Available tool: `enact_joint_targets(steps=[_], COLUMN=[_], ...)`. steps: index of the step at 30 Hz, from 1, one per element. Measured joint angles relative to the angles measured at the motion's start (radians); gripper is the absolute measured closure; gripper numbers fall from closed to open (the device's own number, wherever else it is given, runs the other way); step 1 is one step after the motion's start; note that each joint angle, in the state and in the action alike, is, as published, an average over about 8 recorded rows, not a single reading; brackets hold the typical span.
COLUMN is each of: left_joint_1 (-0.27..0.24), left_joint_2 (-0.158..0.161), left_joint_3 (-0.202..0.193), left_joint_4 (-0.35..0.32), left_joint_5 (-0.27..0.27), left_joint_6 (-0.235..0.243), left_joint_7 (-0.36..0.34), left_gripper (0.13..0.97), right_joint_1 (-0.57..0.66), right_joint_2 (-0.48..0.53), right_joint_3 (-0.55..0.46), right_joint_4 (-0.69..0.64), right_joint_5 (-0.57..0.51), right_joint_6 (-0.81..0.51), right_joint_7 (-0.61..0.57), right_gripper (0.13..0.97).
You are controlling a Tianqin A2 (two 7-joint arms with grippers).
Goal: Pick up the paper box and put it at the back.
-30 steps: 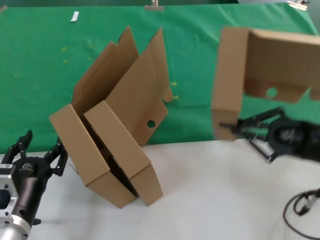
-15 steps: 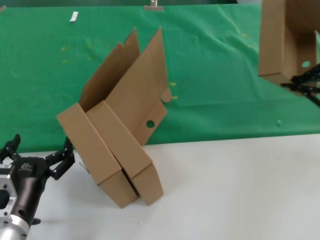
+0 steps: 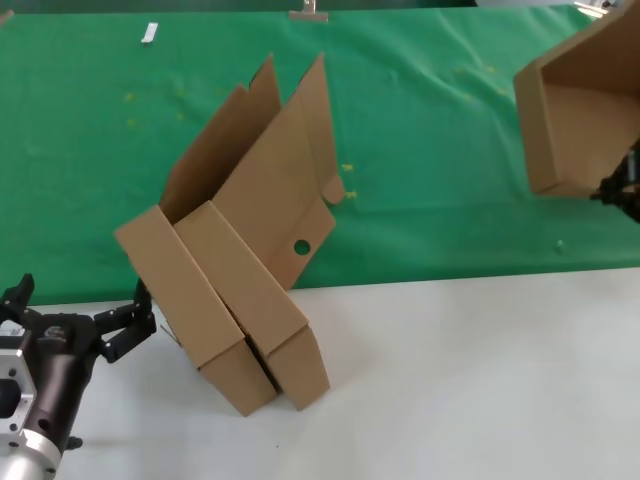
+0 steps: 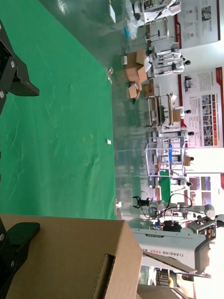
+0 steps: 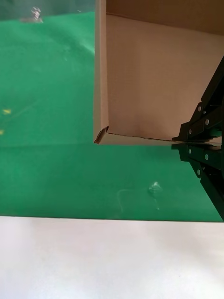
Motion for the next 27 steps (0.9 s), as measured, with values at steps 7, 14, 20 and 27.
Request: enact_joint_targets(steps=[7, 14, 20, 27], left_joint_1=[0.000, 0.000, 0.000, 0.000], left_joint_2=[0.000, 0.000, 0.000, 0.000], left_joint_3=[0.000, 0.000, 0.000, 0.000], left_joint_4=[0.000, 0.000, 0.000, 0.000], left_joint_5=[0.000, 0.000, 0.000, 0.000], left_joint_6=[0.000, 0.000, 0.000, 0.000], left_joint_7=[0.000, 0.000, 0.000, 0.000], left_gripper=[0.154, 0.132, 0.132, 0.132], right_joint_1=[-0.013, -0.024, -0.034, -0.052], right_joint_2=[-0.065, -0.098, -0.111, -0.120], right_joint_3=[-0.029, -0.041, -0.040, -0.019], right_joint_4=[-0.042, -0.048, -0.050, -0.050], right_joint_5=[-0.038, -0.057, -0.062, -0.046], right_joint_6=[0.117, 0.162, 0.171, 0.186], right_joint_7=[0.066, 0.123, 0.144, 0.153], right_gripper=[0.942, 0.935, 0.912, 0.841])
